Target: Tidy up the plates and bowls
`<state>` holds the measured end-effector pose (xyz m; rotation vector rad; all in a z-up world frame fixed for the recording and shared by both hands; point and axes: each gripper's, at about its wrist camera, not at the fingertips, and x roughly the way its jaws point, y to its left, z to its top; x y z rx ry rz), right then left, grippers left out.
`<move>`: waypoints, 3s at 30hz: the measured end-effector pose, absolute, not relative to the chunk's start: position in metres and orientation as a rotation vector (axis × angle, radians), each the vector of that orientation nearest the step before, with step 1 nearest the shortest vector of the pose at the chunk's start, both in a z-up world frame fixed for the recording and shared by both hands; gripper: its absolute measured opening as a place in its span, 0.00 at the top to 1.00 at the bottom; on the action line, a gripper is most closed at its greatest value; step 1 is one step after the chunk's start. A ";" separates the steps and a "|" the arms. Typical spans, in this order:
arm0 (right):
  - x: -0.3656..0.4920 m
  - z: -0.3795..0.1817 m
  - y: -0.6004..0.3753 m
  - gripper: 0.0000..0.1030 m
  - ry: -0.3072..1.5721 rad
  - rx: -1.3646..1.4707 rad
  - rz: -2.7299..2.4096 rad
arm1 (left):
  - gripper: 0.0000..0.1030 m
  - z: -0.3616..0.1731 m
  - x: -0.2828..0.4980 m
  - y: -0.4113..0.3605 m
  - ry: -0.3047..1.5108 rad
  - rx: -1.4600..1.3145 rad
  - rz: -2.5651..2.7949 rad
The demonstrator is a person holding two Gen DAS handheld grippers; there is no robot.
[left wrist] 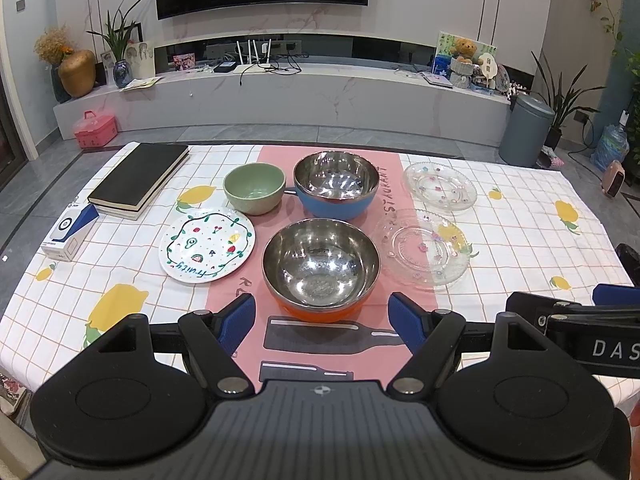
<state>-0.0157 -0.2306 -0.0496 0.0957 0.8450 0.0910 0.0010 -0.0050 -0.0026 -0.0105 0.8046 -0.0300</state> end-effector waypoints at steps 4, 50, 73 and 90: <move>-0.013 -0.053 -0.231 0.02 0.858 0.106 0.097 | 0.16 -0.001 0.002 -0.002 0.786 -0.016 -0.039; 0.120 -0.151 -0.161 0.38 1.102 0.245 0.103 | 0.46 -0.091 0.103 0.083 0.931 -0.445 -0.055; 0.129 -0.160 -0.148 0.84 1.125 0.280 0.154 | 0.90 -0.101 0.118 0.069 1.001 -0.307 0.006; 0.087 -0.132 -0.154 0.84 1.163 0.319 0.206 | 0.90 -0.063 0.073 0.071 0.961 -0.271 0.005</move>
